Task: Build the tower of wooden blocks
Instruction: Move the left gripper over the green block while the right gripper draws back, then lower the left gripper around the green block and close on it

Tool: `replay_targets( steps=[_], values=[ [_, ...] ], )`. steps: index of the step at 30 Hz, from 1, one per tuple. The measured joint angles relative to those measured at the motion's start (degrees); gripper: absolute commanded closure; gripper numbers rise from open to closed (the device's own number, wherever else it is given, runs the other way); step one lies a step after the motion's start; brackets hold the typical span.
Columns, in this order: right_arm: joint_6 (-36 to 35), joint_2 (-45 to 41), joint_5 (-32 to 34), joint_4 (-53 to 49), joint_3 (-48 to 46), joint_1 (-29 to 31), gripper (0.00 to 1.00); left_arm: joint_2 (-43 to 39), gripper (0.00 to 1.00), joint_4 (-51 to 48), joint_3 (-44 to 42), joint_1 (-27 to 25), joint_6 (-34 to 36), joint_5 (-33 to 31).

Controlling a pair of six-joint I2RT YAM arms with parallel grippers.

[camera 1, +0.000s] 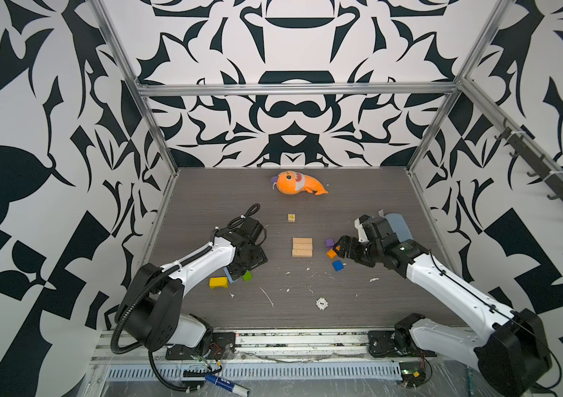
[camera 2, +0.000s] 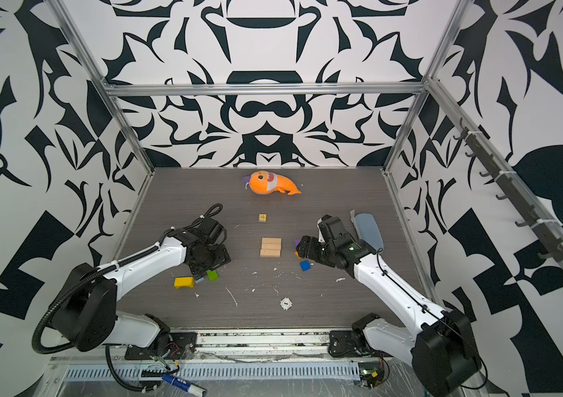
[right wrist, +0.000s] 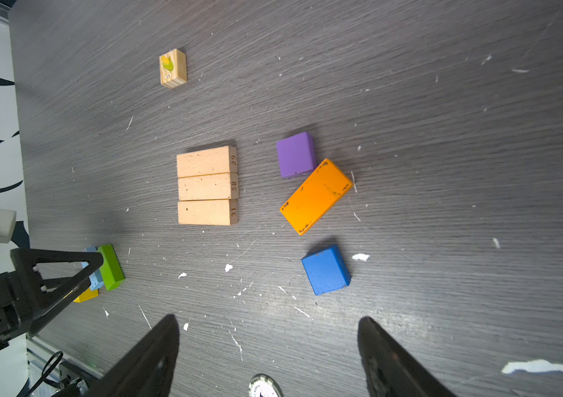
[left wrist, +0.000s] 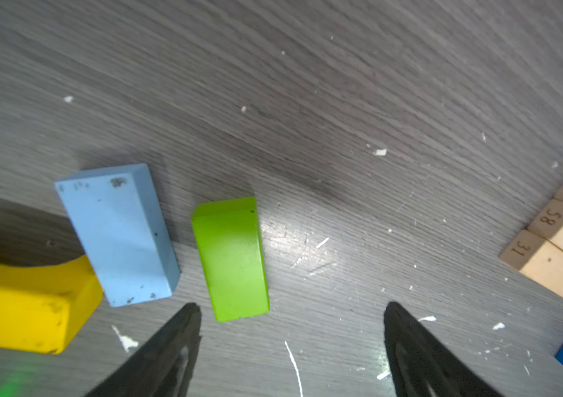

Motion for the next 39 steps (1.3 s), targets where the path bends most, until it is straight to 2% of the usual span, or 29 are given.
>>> replay_targets(
  steps=[4,39],
  values=[
    [-0.02,0.00,-0.02,0.00,0.00,0.00,0.14,2.25,0.24,-0.11,0.02,0.02,0.48,-1.05],
    [-0.04,-1.16,0.15,-0.46,0.00,0.00,0.16,7.19,0.43,2.58,-0.79,2.21,2.36,-1.33]
  ],
)
